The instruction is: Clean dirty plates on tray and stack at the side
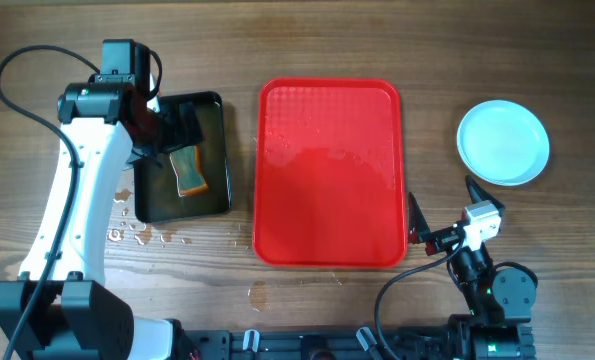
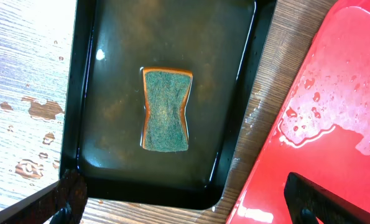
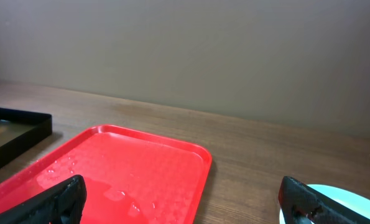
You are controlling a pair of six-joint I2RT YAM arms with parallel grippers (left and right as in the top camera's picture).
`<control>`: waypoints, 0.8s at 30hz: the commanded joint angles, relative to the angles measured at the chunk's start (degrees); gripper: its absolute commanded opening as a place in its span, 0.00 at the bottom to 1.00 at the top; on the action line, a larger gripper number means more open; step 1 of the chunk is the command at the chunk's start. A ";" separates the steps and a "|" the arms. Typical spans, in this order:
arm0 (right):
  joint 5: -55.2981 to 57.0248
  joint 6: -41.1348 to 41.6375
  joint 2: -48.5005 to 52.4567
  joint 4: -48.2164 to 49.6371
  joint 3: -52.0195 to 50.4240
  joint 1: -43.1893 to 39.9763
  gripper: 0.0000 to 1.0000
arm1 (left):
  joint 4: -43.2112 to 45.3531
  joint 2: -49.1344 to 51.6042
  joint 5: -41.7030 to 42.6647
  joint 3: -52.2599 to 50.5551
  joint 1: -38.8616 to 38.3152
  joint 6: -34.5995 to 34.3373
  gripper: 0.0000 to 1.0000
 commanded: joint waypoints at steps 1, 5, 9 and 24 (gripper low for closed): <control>0.35 0.46 -0.63 0.09 -0.07 -0.22 1.00 | 0.13 -0.02 0.46 0.07 0.11 0.26 1.00; 0.35 0.46 -0.63 0.09 -0.07 -0.22 1.00 | 0.13 -0.02 0.46 0.07 0.11 0.26 1.00; 0.35 0.46 -0.63 0.09 -0.07 -0.22 1.00 | 0.13 -0.02 0.46 0.07 0.11 0.26 1.00; 0.35 0.46 -0.63 0.09 -0.07 -0.22 1.00 | 5.92 -31.76 -1.66 -3.98 -3.23 0.26 1.00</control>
